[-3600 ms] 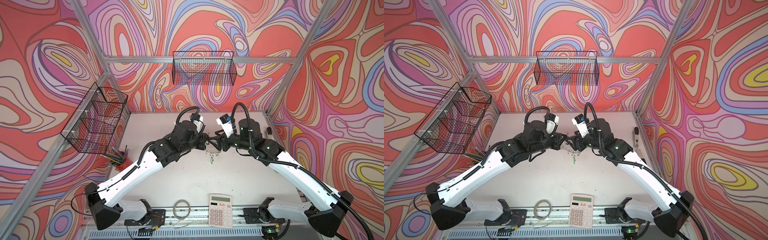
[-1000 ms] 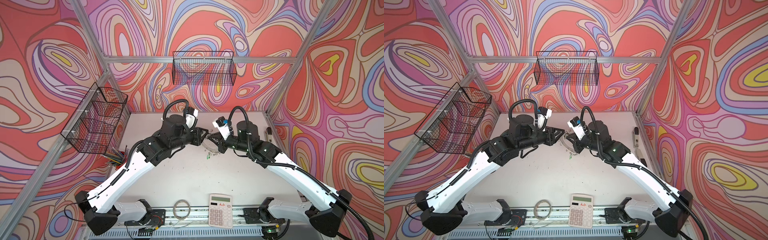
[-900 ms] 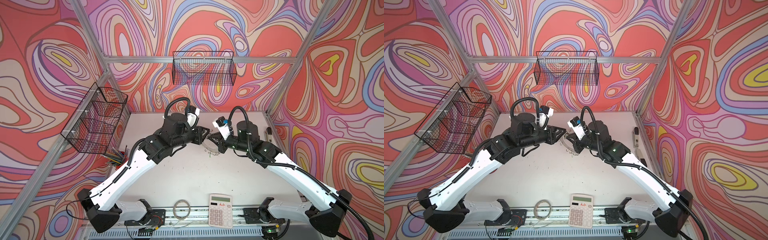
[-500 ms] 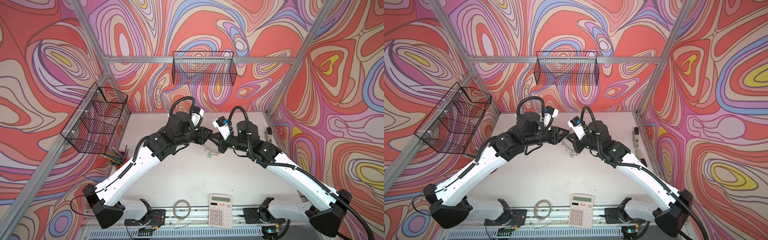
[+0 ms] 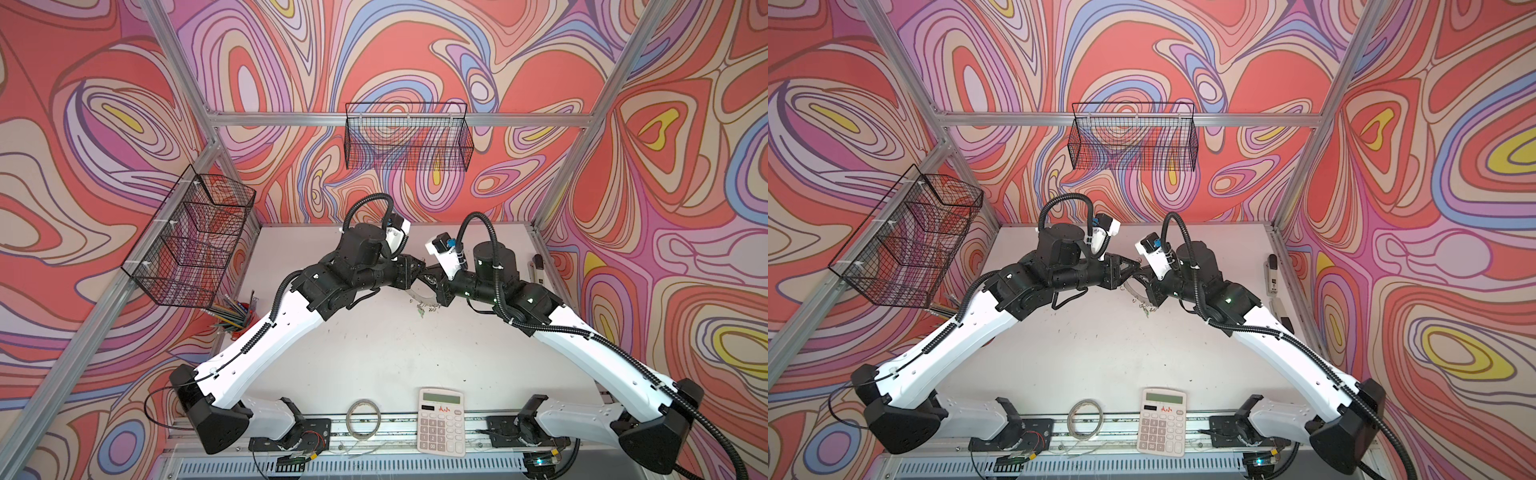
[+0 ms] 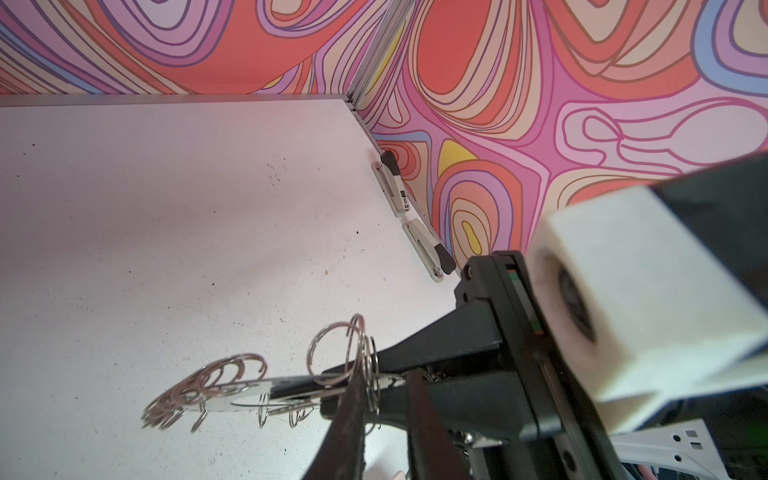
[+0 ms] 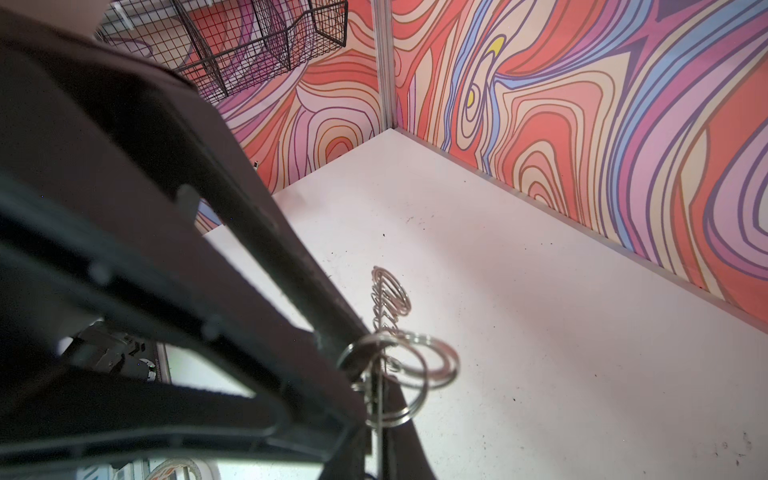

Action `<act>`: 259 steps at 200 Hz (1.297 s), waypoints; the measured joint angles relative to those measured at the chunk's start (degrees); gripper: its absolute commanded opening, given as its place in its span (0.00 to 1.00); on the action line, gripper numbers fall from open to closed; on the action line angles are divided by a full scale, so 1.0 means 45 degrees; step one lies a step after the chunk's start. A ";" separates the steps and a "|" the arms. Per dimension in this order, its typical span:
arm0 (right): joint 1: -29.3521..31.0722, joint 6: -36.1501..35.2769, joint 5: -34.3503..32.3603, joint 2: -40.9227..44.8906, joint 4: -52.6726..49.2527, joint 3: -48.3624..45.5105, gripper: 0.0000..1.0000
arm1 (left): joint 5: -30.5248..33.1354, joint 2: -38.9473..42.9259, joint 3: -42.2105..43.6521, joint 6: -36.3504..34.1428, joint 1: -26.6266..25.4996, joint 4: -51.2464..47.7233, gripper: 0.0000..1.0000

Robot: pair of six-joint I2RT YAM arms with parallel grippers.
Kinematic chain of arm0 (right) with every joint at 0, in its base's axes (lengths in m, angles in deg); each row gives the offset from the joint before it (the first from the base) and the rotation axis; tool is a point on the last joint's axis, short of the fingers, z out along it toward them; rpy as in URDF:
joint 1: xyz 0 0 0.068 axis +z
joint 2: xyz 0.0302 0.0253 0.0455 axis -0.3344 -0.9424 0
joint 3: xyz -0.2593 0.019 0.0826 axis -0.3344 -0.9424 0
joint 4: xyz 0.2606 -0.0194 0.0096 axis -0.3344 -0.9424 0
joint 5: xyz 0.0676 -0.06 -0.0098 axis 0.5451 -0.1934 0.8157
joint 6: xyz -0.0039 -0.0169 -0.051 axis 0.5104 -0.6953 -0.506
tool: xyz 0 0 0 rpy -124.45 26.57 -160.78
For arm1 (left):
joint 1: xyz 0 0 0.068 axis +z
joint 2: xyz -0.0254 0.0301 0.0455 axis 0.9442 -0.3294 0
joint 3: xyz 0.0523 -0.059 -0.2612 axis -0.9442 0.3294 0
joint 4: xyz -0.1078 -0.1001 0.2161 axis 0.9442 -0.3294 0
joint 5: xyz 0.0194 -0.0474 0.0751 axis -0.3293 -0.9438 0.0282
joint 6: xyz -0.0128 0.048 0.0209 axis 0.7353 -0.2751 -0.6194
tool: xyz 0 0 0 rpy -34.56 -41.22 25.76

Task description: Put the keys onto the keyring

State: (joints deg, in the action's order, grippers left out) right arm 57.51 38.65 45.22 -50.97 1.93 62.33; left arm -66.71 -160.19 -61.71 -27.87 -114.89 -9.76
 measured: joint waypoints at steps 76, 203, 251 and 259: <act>0.0073 -0.0015 -0.0097 -0.0005 0.0000 0.0000 0.00 | -0.0117 0.0000 -0.0044 0.0039 0.0277 -0.0097 0.00; 0.0758 -0.1394 -0.1069 -0.0729 -0.0403 0.0272 0.00 | -0.0136 -0.2239 -0.4687 -0.3473 0.0656 -0.6921 0.00; 0.1423 -0.2278 -0.2161 -0.1205 -0.0899 0.0316 0.00 | 0.0359 -0.2909 -0.5299 -0.4629 0.0646 -0.8612 0.00; 0.1491 -0.2312 -0.2191 -0.1345 -0.0923 0.0359 0.00 | 0.0520 -0.2934 -0.5309 -0.4823 0.0636 -0.8859 0.00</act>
State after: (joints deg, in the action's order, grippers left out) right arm 64.22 28.24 35.36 -57.02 -2.22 63.95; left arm -64.37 -173.39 -85.60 -49.57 -112.02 -49.62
